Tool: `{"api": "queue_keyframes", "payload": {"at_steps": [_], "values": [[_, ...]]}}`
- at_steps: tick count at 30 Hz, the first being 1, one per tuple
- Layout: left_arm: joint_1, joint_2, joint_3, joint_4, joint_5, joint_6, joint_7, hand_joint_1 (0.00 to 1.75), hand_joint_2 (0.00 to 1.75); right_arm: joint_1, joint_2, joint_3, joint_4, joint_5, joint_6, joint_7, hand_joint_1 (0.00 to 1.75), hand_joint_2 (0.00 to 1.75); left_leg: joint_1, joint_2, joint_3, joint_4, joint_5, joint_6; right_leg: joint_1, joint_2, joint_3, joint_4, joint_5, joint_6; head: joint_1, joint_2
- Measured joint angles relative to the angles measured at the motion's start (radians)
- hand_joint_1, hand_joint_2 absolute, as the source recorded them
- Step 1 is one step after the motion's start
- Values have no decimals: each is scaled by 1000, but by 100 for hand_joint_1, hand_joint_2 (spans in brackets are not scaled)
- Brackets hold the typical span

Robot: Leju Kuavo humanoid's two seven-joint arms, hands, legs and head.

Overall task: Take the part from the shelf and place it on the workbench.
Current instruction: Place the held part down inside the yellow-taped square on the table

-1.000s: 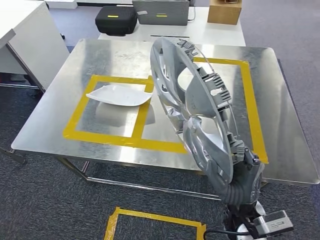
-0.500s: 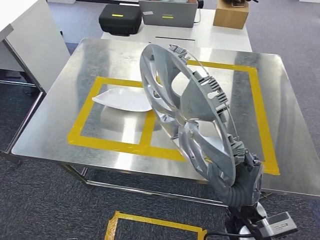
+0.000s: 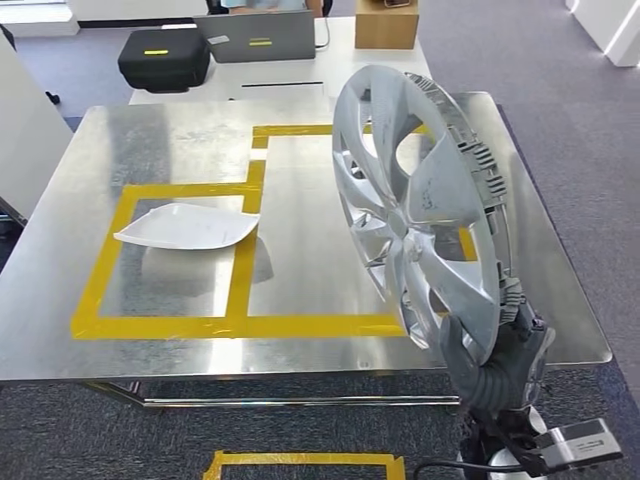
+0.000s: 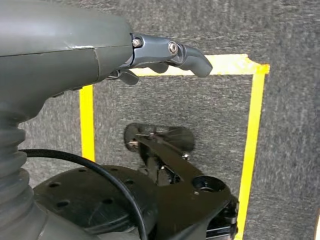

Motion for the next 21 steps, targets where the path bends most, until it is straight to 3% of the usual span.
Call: {"api": "queue_keyframes", "payload": {"at_steps": [2,3,6,10,21], "values": [[-1,1,2,0,-4,6,0,0,175,2,6,-5,0,4,-8,1,175,175,-1,-6,40,-126,83,7,1,7,14,0,-11,8,0,0],[-2,0,2,0,-6,10,1,0,175,1,8,-7,0,13,-12,3,175,175,-3,-9,55,-172,100,12,2,9,15,1,-15,13,0,0],[-4,-1,3,0,-10,16,4,0,175,-5,10,-10,2,80,-22,26,175,175,-4,-15,64,-214,97,16,4,8,9,1,-17,18,2,0],[-7,1,4,0,-27,6,4,0,175,-50,-2,4,45,256,-38,89,175,175,-7,-17,64,-215,95,21,2,6,14,-8,-15,19,2,0],[-24,7,-7,0,-97,-23,1,0,175,-293,-116,107,337,740,-122,333,175,175,-9,-17,64,-214,99,33,0,6,16,-16,-6,35,1,0]]}}
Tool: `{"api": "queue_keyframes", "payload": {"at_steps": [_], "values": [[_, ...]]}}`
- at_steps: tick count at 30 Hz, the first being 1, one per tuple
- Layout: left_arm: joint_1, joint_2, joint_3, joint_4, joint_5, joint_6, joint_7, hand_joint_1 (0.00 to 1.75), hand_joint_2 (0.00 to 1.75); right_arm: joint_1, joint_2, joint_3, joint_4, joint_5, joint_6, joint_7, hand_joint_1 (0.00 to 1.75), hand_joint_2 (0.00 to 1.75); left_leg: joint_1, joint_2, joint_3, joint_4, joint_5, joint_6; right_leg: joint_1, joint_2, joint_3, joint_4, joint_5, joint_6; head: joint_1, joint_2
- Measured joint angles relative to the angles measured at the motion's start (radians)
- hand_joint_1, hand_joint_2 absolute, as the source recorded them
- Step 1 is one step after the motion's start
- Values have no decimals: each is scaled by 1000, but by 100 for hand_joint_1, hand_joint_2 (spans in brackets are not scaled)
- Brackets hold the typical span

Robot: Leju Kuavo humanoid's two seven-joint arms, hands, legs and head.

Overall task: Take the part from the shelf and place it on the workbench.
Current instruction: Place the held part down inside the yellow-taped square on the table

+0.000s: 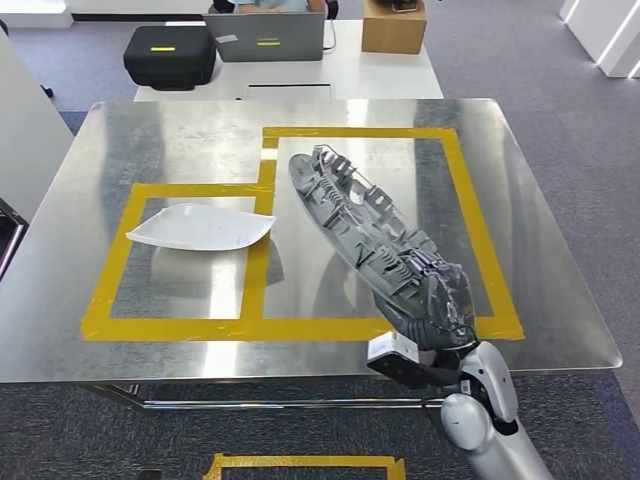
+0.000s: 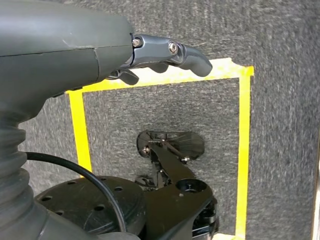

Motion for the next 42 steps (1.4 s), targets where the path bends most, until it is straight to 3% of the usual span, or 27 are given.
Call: {"api": "queue_keyframes", "payload": {"at_steps": [9,16,24,34,39,42], "values": [[-6,4,-8,0,-23,-5,3,0,175,-186,-59,81,220,131,58,75,175,175,1,-1,0,-1,2,1,1,-2,0,1,1,1,0,0],[-15,4,-26,0,-44,-9,19,0,175,-353,-69,165,434,174,125,95,175,175,1,0,1,-1,3,1,1,-1,0,1,1,1,0,0],[-18,5,-28,0,-47,-12,24,0,175,-421,-69,209,539,182,130,94,175,175,1,-1,0,0,3,1,1,-1,0,1,1,1,0,0],[-22,6,-34,0,-62,0,71,0,175,-534,-43,300,704,237,175,110,175,175,1,-1,0,-1,4,1,1,-2,0,2,1,1,0,0],[-27,7,-40,0,-64,6,85,0,175,-602,8,354,810,248,193,100,175,175,1,0,1,-1,4,1,1,0,0,2,1,1,0,0],[-27,8,-42,0,-53,2,84,0,175,-633,49,385,854,249,199,92,44,44,2,0,1,-1,4,1,1,0,0,2,1,1,0,0]]}}
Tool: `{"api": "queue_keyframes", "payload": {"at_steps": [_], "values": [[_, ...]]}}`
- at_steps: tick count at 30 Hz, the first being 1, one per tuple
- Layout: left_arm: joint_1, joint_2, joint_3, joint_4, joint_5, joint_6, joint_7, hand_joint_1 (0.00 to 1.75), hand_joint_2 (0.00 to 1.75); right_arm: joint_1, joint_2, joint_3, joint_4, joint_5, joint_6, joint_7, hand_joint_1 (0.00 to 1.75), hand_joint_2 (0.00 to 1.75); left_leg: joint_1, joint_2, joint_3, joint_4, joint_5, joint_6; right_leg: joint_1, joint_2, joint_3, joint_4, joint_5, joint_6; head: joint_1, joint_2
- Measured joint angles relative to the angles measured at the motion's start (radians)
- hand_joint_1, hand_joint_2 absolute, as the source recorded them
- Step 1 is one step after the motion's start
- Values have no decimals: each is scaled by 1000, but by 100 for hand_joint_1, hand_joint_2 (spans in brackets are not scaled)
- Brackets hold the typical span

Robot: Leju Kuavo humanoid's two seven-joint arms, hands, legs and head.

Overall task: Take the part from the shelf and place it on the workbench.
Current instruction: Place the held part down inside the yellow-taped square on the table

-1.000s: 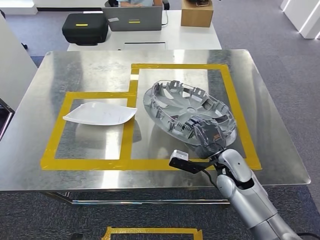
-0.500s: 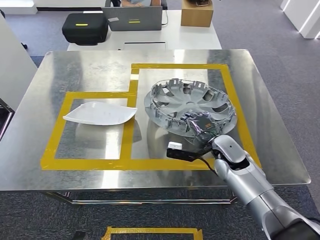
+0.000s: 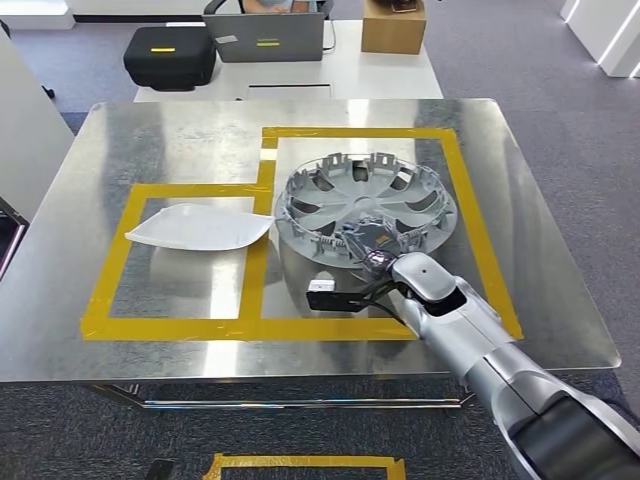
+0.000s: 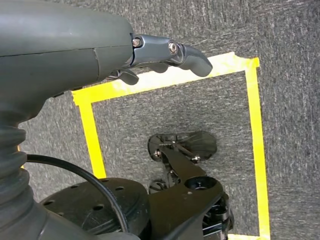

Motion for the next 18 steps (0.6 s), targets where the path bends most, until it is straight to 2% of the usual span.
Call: {"api": "queue_keyframes", "payload": {"at_steps": [1,6,10,14,18], "values": [[0,1,0,0,3,-2,-1,0,175,-8,12,10,11,0,3,-1,0,0,0,0,0,0,0,0,0,0,0,0,0,0,0,0],[3,7,0,0,8,-3,-11,0,175,-22,50,53,43,-9,4,0,0,0,0,-1,0,0,0,0,0,-2,0,0,0,0,0,0],[3,10,0,0,11,7,-23,0,0,-28,53,69,54,-26,0,1,0,0,0,-1,0,0,0,0,0,-2,0,0,0,0,0,0],[6,11,1,0,18,28,-32,0,0,-31,46,83,52,-38,19,-16,0,0,0,-1,0,0,0,0,0,-2,0,0,0,0,0,0],[10,12,5,0,28,35,-33,0,0,-48,35,114,37,-35,80,-36,0,0,0,-1,0,0,0,0,0,-1,0,0,0,0,0,0]]}}
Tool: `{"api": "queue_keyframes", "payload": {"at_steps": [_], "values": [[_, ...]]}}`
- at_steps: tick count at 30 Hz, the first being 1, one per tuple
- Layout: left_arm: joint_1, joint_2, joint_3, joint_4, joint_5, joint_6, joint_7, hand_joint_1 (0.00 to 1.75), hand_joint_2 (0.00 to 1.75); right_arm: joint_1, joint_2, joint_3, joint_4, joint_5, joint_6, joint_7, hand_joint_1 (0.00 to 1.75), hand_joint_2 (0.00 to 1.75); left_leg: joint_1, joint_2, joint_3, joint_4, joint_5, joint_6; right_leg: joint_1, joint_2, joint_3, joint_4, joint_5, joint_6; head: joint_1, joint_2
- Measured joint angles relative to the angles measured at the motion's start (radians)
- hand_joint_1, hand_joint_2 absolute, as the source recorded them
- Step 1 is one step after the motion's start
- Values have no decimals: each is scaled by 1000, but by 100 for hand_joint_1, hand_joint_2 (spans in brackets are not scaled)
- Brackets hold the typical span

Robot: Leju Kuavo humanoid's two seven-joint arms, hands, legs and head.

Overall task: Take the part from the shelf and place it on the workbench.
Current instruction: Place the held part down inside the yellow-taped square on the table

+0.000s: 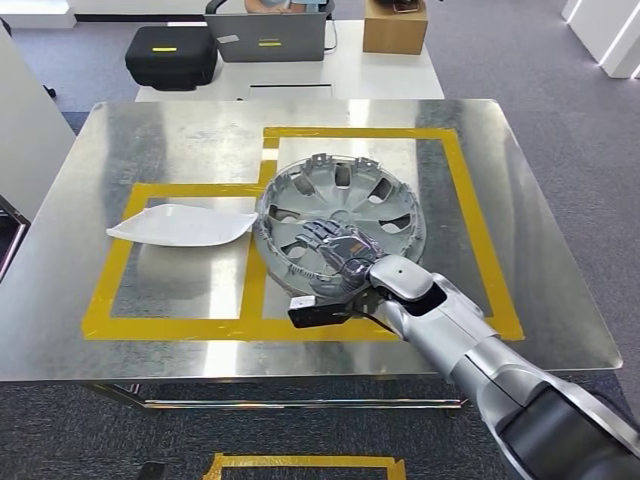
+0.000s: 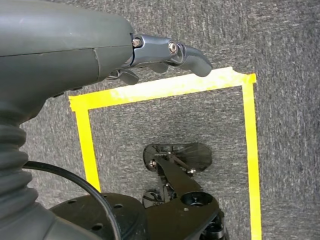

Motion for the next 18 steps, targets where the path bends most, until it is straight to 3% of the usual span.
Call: {"api": "queue_keyframes", "payload": {"at_steps": [9,18], "values": [[5,0,21,0,25,5,-8,0,0,-78,-32,95,-43,-11,141,-27,0,0,0,0,0,0,0,0,0,0,0,0,0,0,0,0],[13,0,54,0,57,21,-14,0,0,-225,-96,240,-100,-109,329,-25,0,0,0,0,0,0,0,0,0,0,0,0,0,0,0,0]]}}
